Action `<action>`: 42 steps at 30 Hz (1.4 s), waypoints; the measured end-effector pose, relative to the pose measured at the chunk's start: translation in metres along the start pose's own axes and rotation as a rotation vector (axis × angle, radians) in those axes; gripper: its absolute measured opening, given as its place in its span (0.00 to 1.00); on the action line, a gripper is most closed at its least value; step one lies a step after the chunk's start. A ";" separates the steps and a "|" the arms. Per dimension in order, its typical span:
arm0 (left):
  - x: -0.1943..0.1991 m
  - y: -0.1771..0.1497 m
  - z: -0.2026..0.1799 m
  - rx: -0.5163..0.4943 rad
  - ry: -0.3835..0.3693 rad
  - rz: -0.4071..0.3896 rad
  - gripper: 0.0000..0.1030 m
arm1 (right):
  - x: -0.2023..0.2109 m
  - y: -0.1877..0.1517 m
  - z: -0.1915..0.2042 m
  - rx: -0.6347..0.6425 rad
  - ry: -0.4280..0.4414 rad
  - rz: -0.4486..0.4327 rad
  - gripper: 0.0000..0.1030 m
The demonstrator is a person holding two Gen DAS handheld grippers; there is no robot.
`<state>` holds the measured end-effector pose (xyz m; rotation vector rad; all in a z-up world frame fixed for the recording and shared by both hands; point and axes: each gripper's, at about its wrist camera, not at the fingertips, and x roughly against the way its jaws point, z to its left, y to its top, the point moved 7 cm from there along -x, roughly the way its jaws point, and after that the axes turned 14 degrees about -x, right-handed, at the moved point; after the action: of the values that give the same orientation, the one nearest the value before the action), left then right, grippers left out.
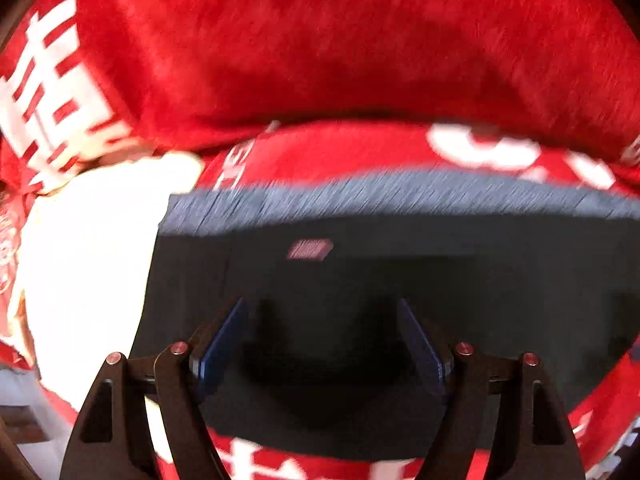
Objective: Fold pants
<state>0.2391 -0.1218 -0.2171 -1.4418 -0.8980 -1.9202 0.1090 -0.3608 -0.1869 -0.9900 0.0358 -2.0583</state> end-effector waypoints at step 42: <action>0.034 -0.022 -0.073 -0.092 -0.196 -0.060 0.99 | -0.006 -0.028 -0.010 0.042 -0.135 -0.190 0.12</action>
<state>0.1710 -0.1677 -0.2022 -1.6984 -0.9622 -1.9096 0.0857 -0.3414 -0.1875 -1.1407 -0.1782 -2.1484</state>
